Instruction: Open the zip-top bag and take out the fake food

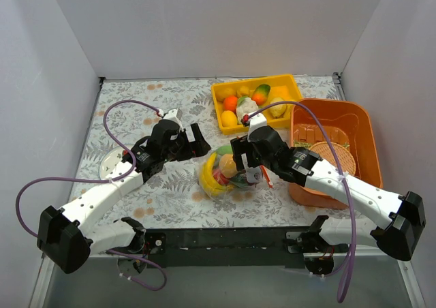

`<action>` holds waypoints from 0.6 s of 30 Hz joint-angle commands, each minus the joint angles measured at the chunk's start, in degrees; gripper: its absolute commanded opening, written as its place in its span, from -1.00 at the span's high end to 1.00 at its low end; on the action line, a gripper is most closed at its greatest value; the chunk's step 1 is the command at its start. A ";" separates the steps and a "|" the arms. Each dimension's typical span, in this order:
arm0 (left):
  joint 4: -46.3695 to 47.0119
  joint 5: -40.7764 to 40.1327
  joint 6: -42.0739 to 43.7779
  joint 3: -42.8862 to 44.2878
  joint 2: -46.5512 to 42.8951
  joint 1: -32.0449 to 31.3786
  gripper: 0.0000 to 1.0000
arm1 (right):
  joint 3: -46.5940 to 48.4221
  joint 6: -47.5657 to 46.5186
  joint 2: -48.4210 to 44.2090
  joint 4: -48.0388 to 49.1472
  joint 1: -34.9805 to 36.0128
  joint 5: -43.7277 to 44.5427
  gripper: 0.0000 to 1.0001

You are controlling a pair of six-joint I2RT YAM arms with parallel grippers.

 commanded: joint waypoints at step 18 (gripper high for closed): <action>1.84 3.45 0.46 1.09 -0.02 -0.06 -0.96 | -1.70 0.59 -1.99 1.84 0.01 1.83 -0.86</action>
